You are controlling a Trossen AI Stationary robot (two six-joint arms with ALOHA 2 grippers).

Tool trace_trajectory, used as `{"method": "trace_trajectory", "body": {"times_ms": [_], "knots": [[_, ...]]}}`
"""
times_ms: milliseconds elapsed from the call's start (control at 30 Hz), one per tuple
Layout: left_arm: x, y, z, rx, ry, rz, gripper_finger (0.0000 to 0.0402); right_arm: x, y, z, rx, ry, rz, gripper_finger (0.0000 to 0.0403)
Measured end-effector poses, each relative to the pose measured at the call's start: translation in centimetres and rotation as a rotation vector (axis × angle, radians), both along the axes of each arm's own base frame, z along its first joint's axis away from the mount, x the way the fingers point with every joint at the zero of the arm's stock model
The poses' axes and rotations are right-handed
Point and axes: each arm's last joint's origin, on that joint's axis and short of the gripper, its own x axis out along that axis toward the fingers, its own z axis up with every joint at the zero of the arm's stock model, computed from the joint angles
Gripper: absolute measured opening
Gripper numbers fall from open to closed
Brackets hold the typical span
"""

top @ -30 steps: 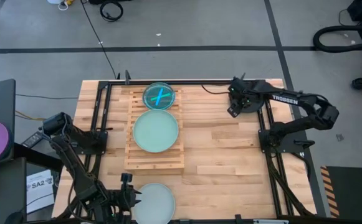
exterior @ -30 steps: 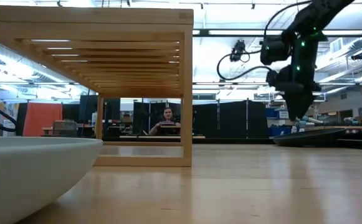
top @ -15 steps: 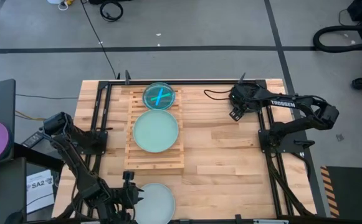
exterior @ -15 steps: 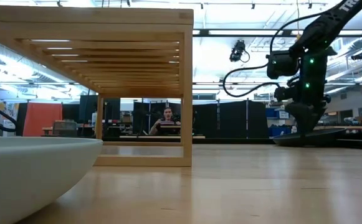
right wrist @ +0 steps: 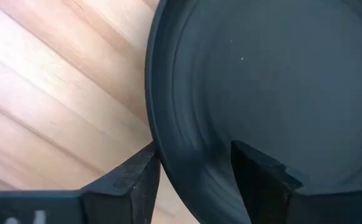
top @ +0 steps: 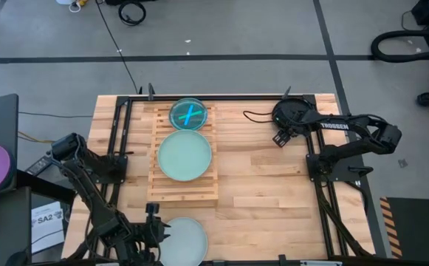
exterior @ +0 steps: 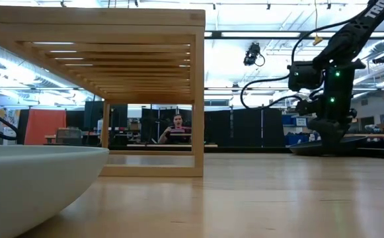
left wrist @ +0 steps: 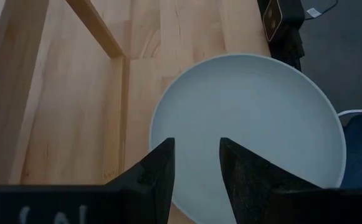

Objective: Place and stack plates onto a shelf
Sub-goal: Stack the black plate on the light green plate

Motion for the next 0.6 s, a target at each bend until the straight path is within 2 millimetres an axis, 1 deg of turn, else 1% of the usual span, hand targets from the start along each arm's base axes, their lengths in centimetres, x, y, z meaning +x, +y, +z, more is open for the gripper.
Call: {"method": "trace_trajectory", "body": {"times_ms": [200, 600], "knots": [[0.01, -0.02, 0.01, -0.002, -0.001, 0.000, 0.0133, 0.03, -0.03, -0.03, -0.004, -0.007, -0.003, 0.0160], [0.02, -0.03, 0.02, -0.004, -0.002, 0.000, 0.0133, 0.06, -0.04, 0.00, -0.008, -0.008, -0.001, 0.0054]]}}
